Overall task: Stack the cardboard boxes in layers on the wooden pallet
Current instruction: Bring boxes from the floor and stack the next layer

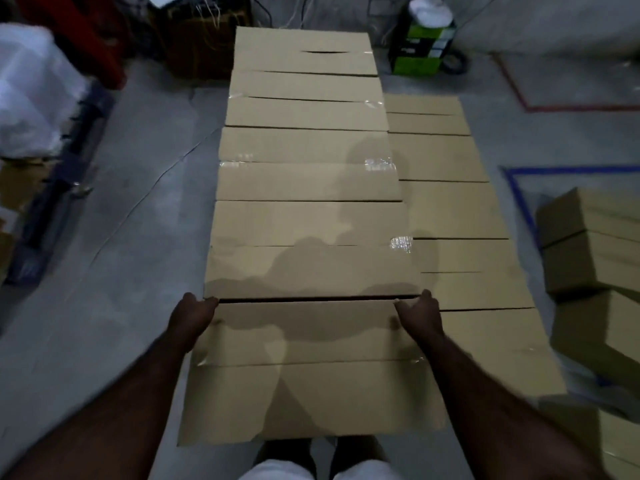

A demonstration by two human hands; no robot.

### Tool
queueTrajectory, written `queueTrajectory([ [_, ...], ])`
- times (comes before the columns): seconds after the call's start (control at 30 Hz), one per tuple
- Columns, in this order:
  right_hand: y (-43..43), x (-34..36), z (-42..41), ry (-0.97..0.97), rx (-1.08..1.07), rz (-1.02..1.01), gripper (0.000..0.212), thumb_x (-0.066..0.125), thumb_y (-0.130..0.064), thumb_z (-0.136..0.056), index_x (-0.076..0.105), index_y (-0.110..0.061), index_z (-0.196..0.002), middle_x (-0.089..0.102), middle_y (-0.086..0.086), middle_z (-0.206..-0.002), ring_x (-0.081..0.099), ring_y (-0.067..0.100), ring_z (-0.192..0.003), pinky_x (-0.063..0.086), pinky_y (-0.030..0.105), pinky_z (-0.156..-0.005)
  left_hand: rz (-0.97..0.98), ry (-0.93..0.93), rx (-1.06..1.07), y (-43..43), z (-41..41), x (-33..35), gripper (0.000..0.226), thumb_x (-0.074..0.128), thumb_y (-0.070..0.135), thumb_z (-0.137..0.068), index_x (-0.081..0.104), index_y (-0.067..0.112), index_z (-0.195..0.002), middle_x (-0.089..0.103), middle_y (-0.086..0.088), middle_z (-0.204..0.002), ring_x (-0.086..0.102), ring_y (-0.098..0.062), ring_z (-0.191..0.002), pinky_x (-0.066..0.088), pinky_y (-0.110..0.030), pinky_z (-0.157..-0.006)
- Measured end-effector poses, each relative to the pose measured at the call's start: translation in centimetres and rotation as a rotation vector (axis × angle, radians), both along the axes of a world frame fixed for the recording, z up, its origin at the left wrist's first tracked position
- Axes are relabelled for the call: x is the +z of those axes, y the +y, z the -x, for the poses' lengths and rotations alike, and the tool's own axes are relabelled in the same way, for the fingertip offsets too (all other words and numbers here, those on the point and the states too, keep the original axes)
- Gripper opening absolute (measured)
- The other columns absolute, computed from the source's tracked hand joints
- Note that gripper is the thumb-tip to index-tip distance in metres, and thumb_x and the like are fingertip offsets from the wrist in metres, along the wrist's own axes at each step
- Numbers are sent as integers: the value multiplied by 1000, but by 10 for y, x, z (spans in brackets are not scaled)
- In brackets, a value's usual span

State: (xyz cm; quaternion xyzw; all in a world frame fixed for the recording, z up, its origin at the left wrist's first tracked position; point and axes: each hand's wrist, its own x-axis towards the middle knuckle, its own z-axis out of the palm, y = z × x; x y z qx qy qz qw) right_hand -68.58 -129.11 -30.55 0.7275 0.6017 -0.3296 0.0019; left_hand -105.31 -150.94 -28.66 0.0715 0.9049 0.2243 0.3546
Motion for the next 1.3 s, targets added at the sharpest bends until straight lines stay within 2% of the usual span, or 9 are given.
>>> queueTrajectory([
  [0.2, 22, -3, -3, 81, -20, 83, 75, 69, -32, -92, 31, 1, -147, 49, 22, -142, 51, 38, -128, 44, 36, -97, -40, -10, -5, 18, 2, -13, 39, 62, 27, -94, 56, -2, -120, 59, -18, -114, 55, -32, -94, 44, -36, -76],
  [0.33, 25, -7, 2, 77, -31, 106, 63, 67, -26, -92, 37, -1, -141, 55, 21, -136, 55, 38, -121, 44, 33, -87, 5, 40, -85, 16, 0, -11, 41, 64, 35, -90, 57, 1, -110, 60, -21, -110, 58, -37, -98, 42, -38, -75],
  [0.47, 26, -11, 5, 25, -24, 71, 62, 70, -28, -85, 43, 0, -134, 55, 25, -130, 56, 40, -117, 49, 40, -91, 16, 61, -101, 14, -4, -6, 31, 64, 30, -88, 58, 3, -101, 62, -18, -101, 58, -34, -90, 41, -35, -69],
  [0.57, 32, -8, 6, -8, -18, 83, 62, 71, -20, -80, 44, 0, -132, 53, 25, -129, 55, 41, -117, 50, 39, -91, -36, 48, -71, 15, -7, -5, 32, 67, 29, -86, 63, 6, -108, 65, -15, -103, 60, -31, -88, 45, -36, -71],
  [0.73, 44, -9, 2, -29, -4, 92, 55, 74, -12, -75, 50, 0, -124, 60, 22, -124, 58, 39, -114, 54, 43, -92, -68, 47, -42, 15, -8, -8, 36, 69, 27, -87, 62, 8, -117, 66, -13, -110, 61, -32, -94, 51, -41, -80],
  [0.93, 46, -15, -4, -55, 67, 87, 50, 79, -20, -82, 55, -2, -122, 64, 19, -123, 61, 36, -114, 52, 38, -94, -83, 30, 2, 19, -7, -10, 18, 65, 19, -91, 61, 10, -107, 62, -9, -97, 57, -27, -81, 46, -37, -75],
  [1.07, 47, -17, -7, -50, 69, 61, 47, 82, -21, -80, 57, -7, -118, 67, 16, -118, 62, 35, -110, 52, 38, -91, -34, 33, -26, 21, -3, -13, 20, 67, 20, -89, 61, 6, -102, 63, -12, -93, 59, -29, -81, 51, -42, -77],
  [1.17, 47, -16, -4, -49, 54, 52, 46, 80, -17, -81, 55, -11, -119, 66, 16, -116, 63, 36, -108, 54, 40, -89, 2, 66, -48, 23, -4, -11, 20, 67, 20, -88, 62, 3, -98, 63, -15, -92, 58, -31, -80, 46, -37, -69],
  [1.3, 48, -17, -7, -77, 109, 35, 45, 80, -21, -82, 57, -12, -120, 68, 14, -118, 63, 35, -110, 54, 40, -91, -21, 66, -42, 20, -6, -10, 14, 65, 13, -89, 61, 4, -99, 62, -12, -86, 54, -23, -72, 43, -33, -62],
])
